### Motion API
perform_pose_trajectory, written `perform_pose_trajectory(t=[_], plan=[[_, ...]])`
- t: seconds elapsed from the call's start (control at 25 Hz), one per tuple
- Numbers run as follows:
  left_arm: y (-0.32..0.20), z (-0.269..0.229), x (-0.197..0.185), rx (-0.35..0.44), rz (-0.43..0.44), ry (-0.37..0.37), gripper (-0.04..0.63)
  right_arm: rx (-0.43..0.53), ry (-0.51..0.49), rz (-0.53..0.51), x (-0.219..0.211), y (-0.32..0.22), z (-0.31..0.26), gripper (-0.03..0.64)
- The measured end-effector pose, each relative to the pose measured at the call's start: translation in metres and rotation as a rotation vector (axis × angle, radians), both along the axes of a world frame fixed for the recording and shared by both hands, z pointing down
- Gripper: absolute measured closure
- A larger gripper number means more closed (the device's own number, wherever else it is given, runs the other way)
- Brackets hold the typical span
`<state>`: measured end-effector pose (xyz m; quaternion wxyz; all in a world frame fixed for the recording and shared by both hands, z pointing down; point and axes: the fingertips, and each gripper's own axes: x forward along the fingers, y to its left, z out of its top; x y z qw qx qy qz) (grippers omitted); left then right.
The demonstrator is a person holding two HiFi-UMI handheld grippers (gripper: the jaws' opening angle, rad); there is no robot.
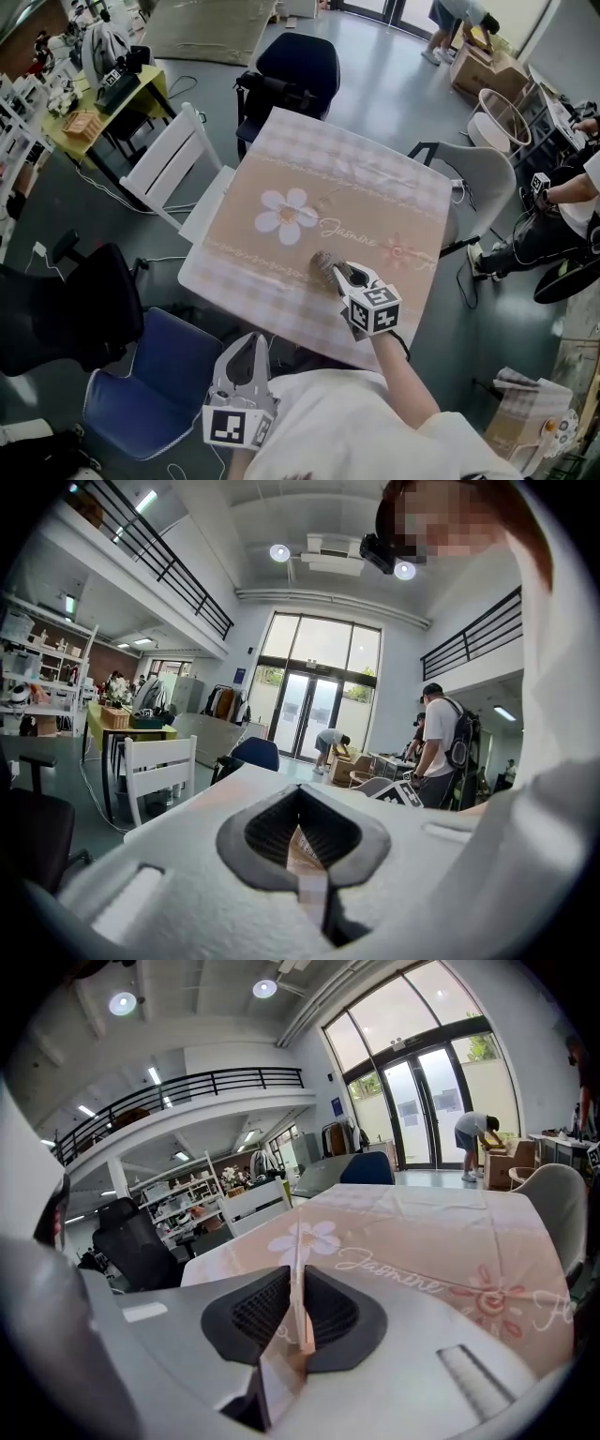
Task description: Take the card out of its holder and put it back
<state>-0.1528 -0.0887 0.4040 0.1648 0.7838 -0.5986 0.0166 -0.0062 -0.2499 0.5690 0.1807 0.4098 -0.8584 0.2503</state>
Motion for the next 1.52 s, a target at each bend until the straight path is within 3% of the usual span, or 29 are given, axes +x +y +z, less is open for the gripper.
perform_pose_trajectory(t=[0.08, 0.68, 1.24, 1.52], plan=[[0.000, 0.000, -0.001, -0.001, -0.006, 0.001, 0.595, 0.009, 0.012, 0.007, 0.000, 0.000, 0.001, 0.598], [-0.010, 0.001, 0.005, 0.015, 0.032, 0.002, 0.595, 0.069, -0.031, 0.057, 0.010, -0.006, -0.037, 0.603], [-0.045, -0.017, 0.077, 0.106, 0.318, -0.001, 0.595, 0.309, -0.208, 0.129, 0.042, 0.034, -0.172, 0.603], [-0.038, -0.017, 0.101, 0.110, 0.407, 0.020, 0.595, 0.381, -0.194, 0.151, 0.055, 0.096, -0.200, 0.603]])
